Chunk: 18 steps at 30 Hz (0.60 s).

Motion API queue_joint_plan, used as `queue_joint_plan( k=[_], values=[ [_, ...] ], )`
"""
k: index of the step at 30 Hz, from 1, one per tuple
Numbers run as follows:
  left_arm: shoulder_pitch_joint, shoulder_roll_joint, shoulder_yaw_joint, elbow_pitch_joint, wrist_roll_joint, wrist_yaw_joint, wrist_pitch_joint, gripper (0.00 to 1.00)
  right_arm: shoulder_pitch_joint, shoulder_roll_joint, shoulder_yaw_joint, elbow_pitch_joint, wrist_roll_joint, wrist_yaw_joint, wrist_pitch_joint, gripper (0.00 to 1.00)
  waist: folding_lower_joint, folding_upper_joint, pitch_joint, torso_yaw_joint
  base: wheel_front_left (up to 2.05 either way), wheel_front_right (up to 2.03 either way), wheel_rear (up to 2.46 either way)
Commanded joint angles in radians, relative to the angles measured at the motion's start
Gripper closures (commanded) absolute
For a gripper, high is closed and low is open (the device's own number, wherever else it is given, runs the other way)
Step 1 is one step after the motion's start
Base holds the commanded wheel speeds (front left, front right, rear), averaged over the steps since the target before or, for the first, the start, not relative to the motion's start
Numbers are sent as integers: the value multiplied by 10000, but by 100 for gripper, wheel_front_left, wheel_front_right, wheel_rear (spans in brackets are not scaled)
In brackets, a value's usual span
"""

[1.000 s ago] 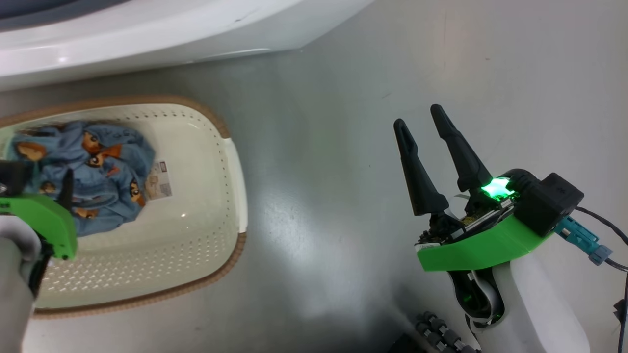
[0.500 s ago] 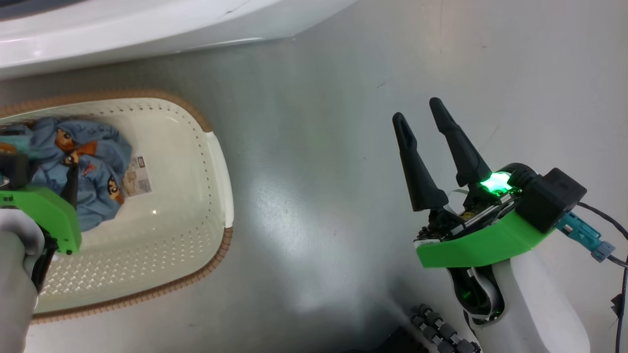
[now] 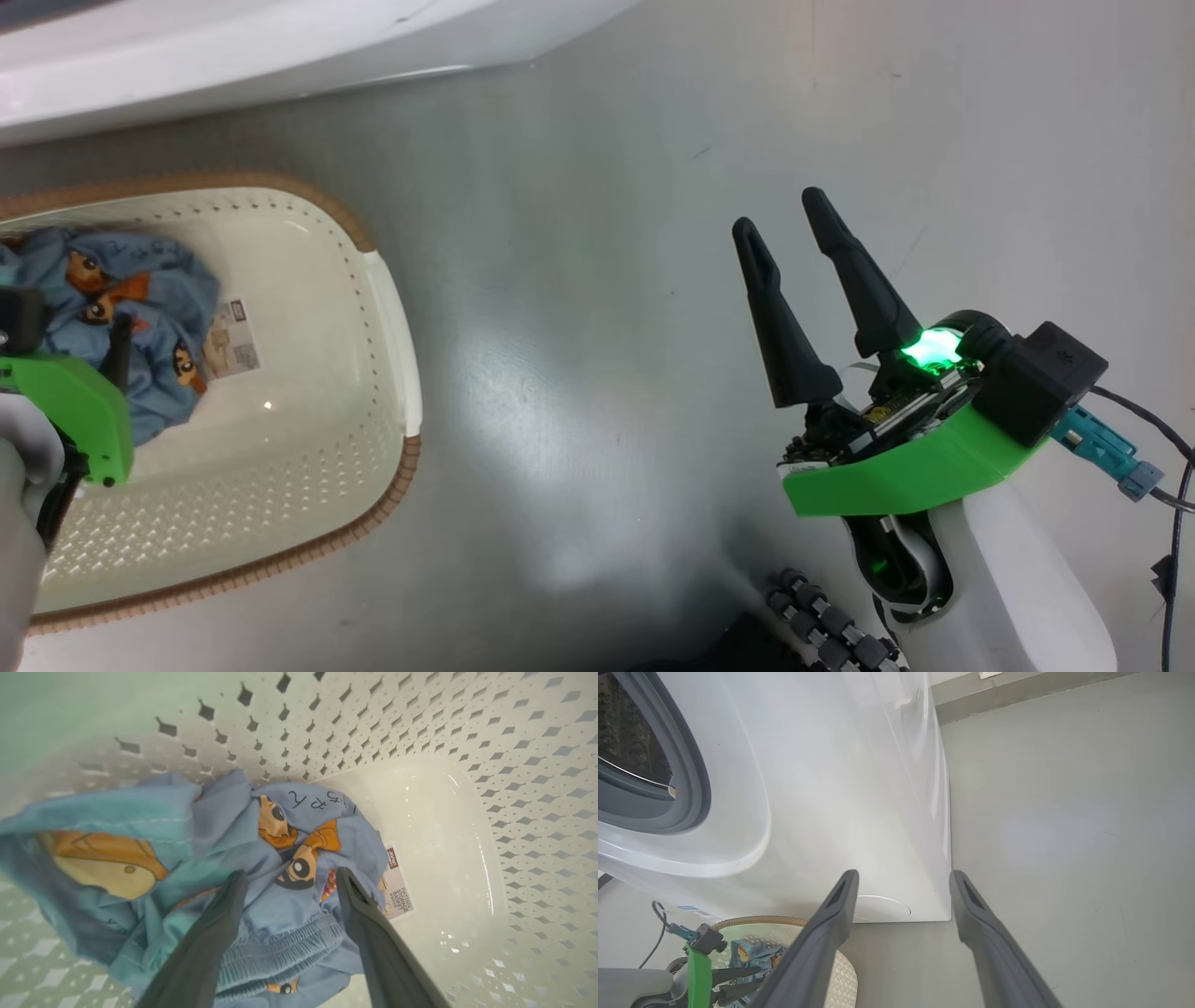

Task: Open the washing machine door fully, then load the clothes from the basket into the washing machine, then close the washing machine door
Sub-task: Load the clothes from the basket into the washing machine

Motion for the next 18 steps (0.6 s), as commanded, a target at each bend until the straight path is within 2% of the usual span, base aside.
queue_joint_plan(
  k=[1,14,15,16,17,18],
  values=[
    [-44,491,22,34,12,-25,-3,0,114,72,277,-269,130,16,-48,0,0,0,63,-74,0,0,0],
    [-457,845,-788,64,14,-25,227,0,69,72,469,-388,256,16,-48,0,0,0,378,-356,0,0,0],
    [-492,865,-905,61,-10,-25,243,40,74,72,477,-394,275,16,-48,0,0,0,391,-369,0,0,0],
    [-508,870,-943,59,-43,-25,254,72,74,72,482,-392,281,16,-48,0,0,0,396,-373,0,0,0],
    [-508,870,-943,59,-43,-25,254,72,74,72,482,-392,281,16,-48,0,0,0,396,-373,0,0,0],
    [-523,876,-985,60,-73,-25,265,100,73,72,486,-390,286,16,-48,0,0,0,396,-375,0,0,0]
  ],
)
